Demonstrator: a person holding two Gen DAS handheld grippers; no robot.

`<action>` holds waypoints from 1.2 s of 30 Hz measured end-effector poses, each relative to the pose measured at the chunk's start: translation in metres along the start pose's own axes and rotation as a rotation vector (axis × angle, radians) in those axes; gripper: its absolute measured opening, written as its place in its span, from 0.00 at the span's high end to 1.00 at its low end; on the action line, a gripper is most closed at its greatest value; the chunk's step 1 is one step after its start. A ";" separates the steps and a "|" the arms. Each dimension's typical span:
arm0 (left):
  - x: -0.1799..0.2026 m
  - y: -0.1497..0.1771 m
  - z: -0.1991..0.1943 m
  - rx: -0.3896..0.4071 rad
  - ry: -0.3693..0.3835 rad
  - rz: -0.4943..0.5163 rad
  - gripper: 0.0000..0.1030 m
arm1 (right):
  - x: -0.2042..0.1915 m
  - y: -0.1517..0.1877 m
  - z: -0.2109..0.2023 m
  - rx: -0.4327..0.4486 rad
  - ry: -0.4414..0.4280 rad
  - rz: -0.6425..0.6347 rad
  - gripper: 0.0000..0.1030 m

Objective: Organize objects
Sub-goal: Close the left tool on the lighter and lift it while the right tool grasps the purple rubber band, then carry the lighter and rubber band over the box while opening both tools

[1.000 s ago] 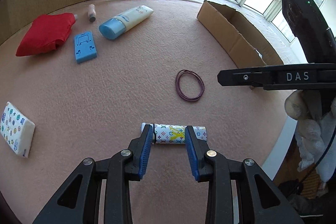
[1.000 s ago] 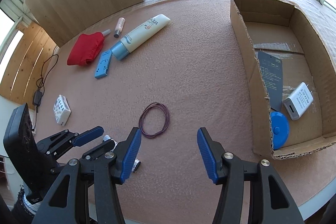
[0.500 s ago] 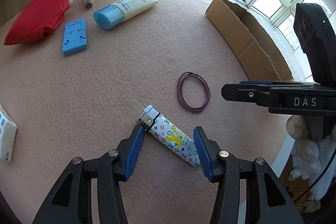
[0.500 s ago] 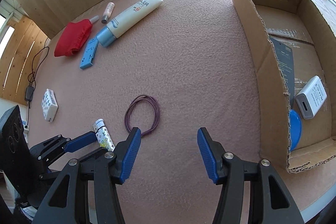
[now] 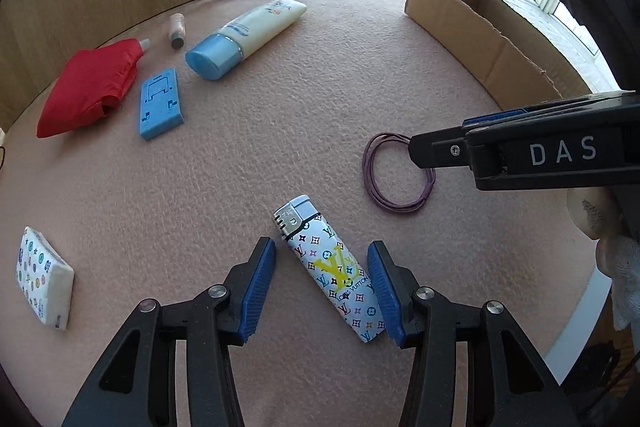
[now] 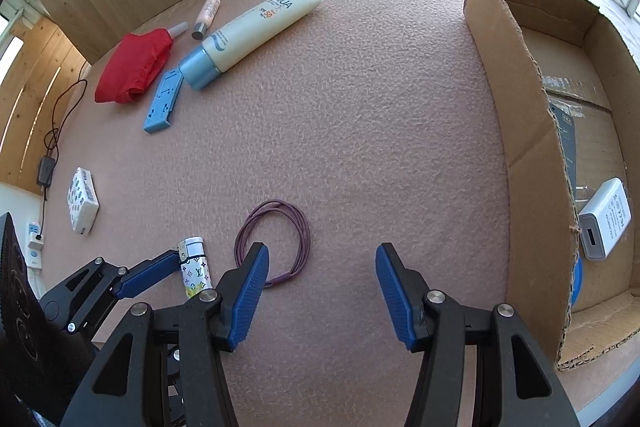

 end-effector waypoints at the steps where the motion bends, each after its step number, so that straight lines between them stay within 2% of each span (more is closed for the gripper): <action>1: -0.006 -0.006 0.003 0.005 0.000 -0.003 0.55 | 0.000 -0.001 0.001 0.007 0.017 -0.009 0.50; 9: -0.028 -0.017 0.008 0.007 -0.001 -0.024 0.74 | -0.010 -0.004 0.013 -0.007 0.130 -0.142 0.50; 13: -0.039 -0.018 0.006 0.000 0.018 -0.062 0.76 | -0.018 -0.006 0.015 0.008 0.176 -0.225 0.51; 18: -0.042 -0.017 0.006 -0.003 0.028 -0.079 0.76 | -0.024 -0.006 0.014 0.013 0.146 -0.283 0.68; 20: -0.043 -0.017 0.005 -0.007 0.036 -0.090 0.76 | -0.027 -0.005 0.014 0.013 0.132 -0.299 0.86; 22: -0.043 -0.017 0.004 -0.014 0.058 -0.112 0.76 | -0.028 -0.004 0.014 0.010 0.121 -0.300 0.96; 29: -0.045 -0.019 0.000 -0.005 0.076 -0.148 0.76 | -0.020 -0.007 0.011 0.029 0.046 -0.217 0.97; 36: -0.038 -0.031 -0.014 0.019 0.117 -0.172 0.76 | -0.010 -0.010 -0.022 0.112 0.002 -0.149 0.97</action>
Point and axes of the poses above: each gripper's, at about its wrist camera, not at the fingertips, and z roughly the way its jaws point, x to its right, y to its underside, the point moved 7 cm from there along z, roughly the way its jaws point, and after that the axes turned 13 degrees about -z, right-handed, at the moved point
